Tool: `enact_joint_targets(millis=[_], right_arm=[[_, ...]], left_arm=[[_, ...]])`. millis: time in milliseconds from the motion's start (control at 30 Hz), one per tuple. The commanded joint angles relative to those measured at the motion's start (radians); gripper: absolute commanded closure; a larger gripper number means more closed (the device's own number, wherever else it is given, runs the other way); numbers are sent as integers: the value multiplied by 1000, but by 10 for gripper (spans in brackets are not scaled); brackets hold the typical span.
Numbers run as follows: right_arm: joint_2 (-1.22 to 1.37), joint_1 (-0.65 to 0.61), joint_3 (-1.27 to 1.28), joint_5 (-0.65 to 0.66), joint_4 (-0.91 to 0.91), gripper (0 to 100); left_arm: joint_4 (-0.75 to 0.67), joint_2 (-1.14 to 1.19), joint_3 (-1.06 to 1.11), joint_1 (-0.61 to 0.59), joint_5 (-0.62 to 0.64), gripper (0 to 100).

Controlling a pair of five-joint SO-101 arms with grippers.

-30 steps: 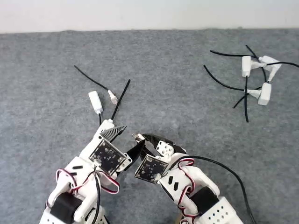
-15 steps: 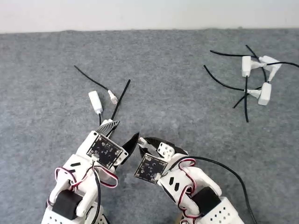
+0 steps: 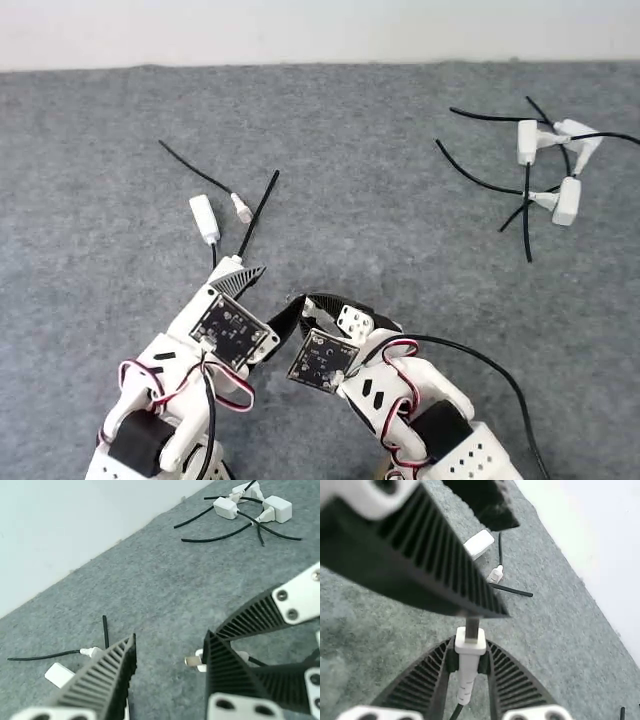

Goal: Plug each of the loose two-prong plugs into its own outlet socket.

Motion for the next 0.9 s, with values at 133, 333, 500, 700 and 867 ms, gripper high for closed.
enact_joint_targets(millis=[133,333,500,700,867], right_arm=[[-5,1,-72,6,13,991],[-74,-2,-103,6,91,991],[-205,-1,-115,5,183,991],[-191,1,-140,5,206,991],[-193,-4,-141,5,208,991]], left_arm=[[-84,2,33,2,-8,783],[-91,2,47,2,-11,783],[-112,2,61,0,-11,783],[-114,2,64,0,-11,783],[-127,2,81,0,-11,783]])
